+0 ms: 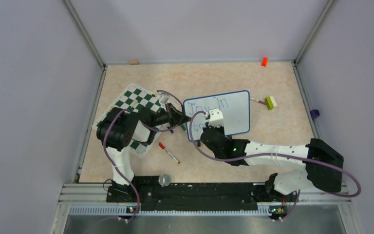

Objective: Write a sentence on the whiteboard

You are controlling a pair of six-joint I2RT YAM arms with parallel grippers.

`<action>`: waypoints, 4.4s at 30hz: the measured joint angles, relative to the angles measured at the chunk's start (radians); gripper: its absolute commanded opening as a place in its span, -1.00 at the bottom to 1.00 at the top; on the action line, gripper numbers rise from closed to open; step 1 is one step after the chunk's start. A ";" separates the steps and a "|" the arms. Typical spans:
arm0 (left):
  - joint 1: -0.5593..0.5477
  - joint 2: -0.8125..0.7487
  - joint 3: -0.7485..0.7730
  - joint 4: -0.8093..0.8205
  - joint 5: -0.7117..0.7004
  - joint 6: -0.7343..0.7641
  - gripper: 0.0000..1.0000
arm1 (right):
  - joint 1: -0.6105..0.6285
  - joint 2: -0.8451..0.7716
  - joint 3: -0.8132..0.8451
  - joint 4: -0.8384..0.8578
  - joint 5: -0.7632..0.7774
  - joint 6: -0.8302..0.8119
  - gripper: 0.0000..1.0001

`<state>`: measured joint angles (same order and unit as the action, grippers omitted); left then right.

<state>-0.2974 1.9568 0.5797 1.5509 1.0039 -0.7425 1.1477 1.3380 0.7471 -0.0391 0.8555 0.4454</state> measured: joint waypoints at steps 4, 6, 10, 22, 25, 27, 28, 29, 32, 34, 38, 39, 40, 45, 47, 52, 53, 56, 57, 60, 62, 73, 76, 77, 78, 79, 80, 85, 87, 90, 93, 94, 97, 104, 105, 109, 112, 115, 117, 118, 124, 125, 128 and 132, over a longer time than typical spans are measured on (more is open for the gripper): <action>0.000 0.000 0.000 0.001 0.001 0.000 -1.00 | 0.000 -0.002 -0.001 0.013 0.010 -0.008 -1.00; 0.000 0.000 0.000 0.001 0.001 0.000 -1.00 | 0.000 -0.002 -0.001 0.017 0.012 -0.015 -1.00; 0.000 0.000 0.000 0.001 0.001 0.000 -1.00 | 0.000 -0.002 -0.001 0.028 0.013 -0.024 -1.00; 0.000 0.000 0.000 0.001 0.000 0.000 -1.00 | 0.000 -0.001 0.001 -0.007 0.014 -0.006 -1.00; 0.000 0.000 0.000 0.000 0.000 0.000 -1.00 | 0.000 -0.001 0.002 -0.028 0.012 0.005 -1.00; 0.000 0.000 0.000 0.000 0.000 -0.001 -1.00 | 0.000 0.000 0.002 -0.043 0.010 0.013 -1.00; 0.000 0.000 0.000 0.000 0.000 -0.001 -1.00 | 0.000 -0.001 0.002 -0.051 0.008 0.020 -1.00; 0.000 0.000 0.000 0.000 0.000 -0.001 -1.00 | 0.000 0.000 0.002 -0.059 0.007 0.024 -1.00; 0.000 0.000 0.000 0.000 0.000 -0.001 -1.00 | 0.000 0.000 0.002 -0.075 0.000 0.035 -1.00; 0.000 0.000 0.000 0.000 0.000 0.000 -1.00 | 0.000 0.000 0.002 -0.085 -0.008 0.040 -1.00; 0.000 0.000 0.000 -0.001 -0.001 -0.001 -1.00 | 0.000 0.014 0.012 -0.100 -0.016 0.046 -1.00; 0.000 0.000 0.000 -0.003 -0.004 -0.002 -1.00 | 0.000 0.023 0.018 -0.106 -0.016 0.046 -1.00; 0.001 0.000 0.000 -0.005 -0.006 -0.004 -1.00 | 0.000 0.029 0.024 -0.110 -0.018 0.046 -1.00; 0.003 0.000 0.000 -0.014 -0.015 -0.012 -1.00 | 0.002 0.055 0.047 -0.127 -0.022 0.039 -1.00; 0.003 0.000 0.000 -0.015 -0.016 -0.013 -1.00 | 0.005 0.056 0.047 -0.126 -0.021 0.031 -1.00; 0.003 0.000 0.000 -0.015 -0.014 -0.013 -1.00 | 0.014 0.056 0.042 -0.106 -0.032 0.008 -1.00; 0.003 0.000 0.000 -0.015 -0.014 -0.013 -1.00 | 0.016 0.052 0.034 -0.091 -0.035 0.000 -1.00; 0.001 0.000 0.000 -0.010 -0.010 -0.011 -1.00 | 0.021 0.021 -0.010 -0.043 -0.046 -0.013 -1.00; 0.000 0.000 0.000 -0.007 -0.007 -0.009 -1.00 | 0.022 0.009 -0.025 -0.026 -0.047 -0.016 -1.00; -0.002 0.000 0.000 -0.001 -0.002 -0.003 -1.00 | 0.025 -0.036 -0.069 0.015 -0.048 -0.026 -1.00; -0.002 0.000 0.000 0.001 0.000 -0.003 -1.00 | 0.031 -0.070 -0.096 0.036 -0.047 -0.031 -1.00; -0.002 0.000 0.000 0.002 0.001 -0.002 -1.00 | 0.042 -0.200 -0.175 0.122 0.022 -0.035 -1.00; -0.002 0.000 0.000 0.002 0.001 -0.002 -1.00 | 0.042 -0.200 -0.178 0.130 0.040 -0.050 -1.00; -0.002 0.000 0.000 0.002 0.001 -0.002 -1.00 | 0.042 -0.200 -0.178 0.133 0.045 -0.059 -1.00; -0.002 0.000 0.000 0.002 0.002 -0.001 -1.00 | 0.042 -0.201 -0.178 0.135 0.045 -0.067 -1.00; -0.002 0.000 0.000 0.002 0.002 0.000 -1.00 | 0.042 -0.204 -0.178 0.135 0.045 -0.079 -1.00; -0.002 0.000 0.000 0.002 0.002 0.001 -1.00 | 0.042 -0.209 -0.178 0.134 0.045 -0.088 -1.00; -0.003 0.000 0.002 0.003 0.004 0.004 -1.00 | 0.026 -0.278 -0.179 0.152 0.023 -0.159 -1.00; -0.003 0.000 0.002 0.003 0.006 0.004 -1.00 | 0.015 -0.309 -0.184 0.182 0.010 -0.183 -1.00; -0.003 0.000 0.002 0.003 0.006 0.005 -1.00 | 0.010 -0.322 -0.185 0.192 -0.017 -0.191 -1.00; -0.003 0.000 0.002 0.004 0.006 0.005 -1.00 | 0.009 -0.297 -0.184 0.182 -0.047 -0.180 -1.00; -0.003 0.000 0.002 0.004 0.006 0.005 -1.00 | 0.008 -0.280 -0.182 0.175 -0.053 -0.174 -1.00; -0.003 0.000 0.002 0.004 0.006 0.005 -1.00 | 0.008 -0.214 -0.180 0.148 -0.072 -0.160 -1.00; -0.003 0.000 0.002 0.004 0.006 0.005 -1.00 | 0.008 -0.150 -0.185 0.160 -0.084 -0.154 -1.00; -0.003 0.000 0.002 0.004 0.006 0.005 -1.00 | 0.008 -0.153 -0.190 0.174 -0.084 -0.154 -1.00; -0.003 0.000 0.002 0.004 0.006 0.005 -1.00 | 0.008 -0.195 -0.226 0.209 -0.082 -0.158 -1.00; -0.003 0.000 0.002 0.004 0.006 0.005 -1.00 | 0.008 -0.216 -0.232 0.220 -0.071 -0.165 -1.00; -0.003 0.000 0.002 0.004 0.006 0.005 -1.00 | 0.008 -0.216 -0.232 0.225 -0.061 -0.166 -1.00; -0.003 0.000 0.002 0.004 0.006 0.005 -1.00 | 0.008 -0.215 -0.231 0.226 -0.056 -0.171 -1.00; -0.003 0.000 0.002 0.004 0.006 0.005 -1.00 | 0.008 -0.212 -0.229 0.226 -0.053 -0.174 -1.00; -0.003 0.000 0.002 0.005 0.006 0.005 -1.00 | 0.000 -0.192 -0.227 0.229 -0.048 -0.183 -1.00; -0.003 0.000 0.002 0.004 0.006 0.005 -1.00 | -0.005 -0.192 -0.227 0.230 -0.048 -0.184 -1.00; -0.003 0.000 0.002 0.005 0.006 0.005 -1.00 | -0.015 -0.191 -0.227 0.233 -0.048 -0.184 -1.00; -0.003 0.000 0.002 0.005 0.006 0.005 -1.00 | -0.020 -0.188 -0.227 0.234 -0.049 -0.185 -1.00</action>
<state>-0.3004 1.9568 0.5819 1.5555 1.0103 -0.7380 1.1278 1.1496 0.5205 0.1947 0.8062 0.2604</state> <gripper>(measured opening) 0.067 0.088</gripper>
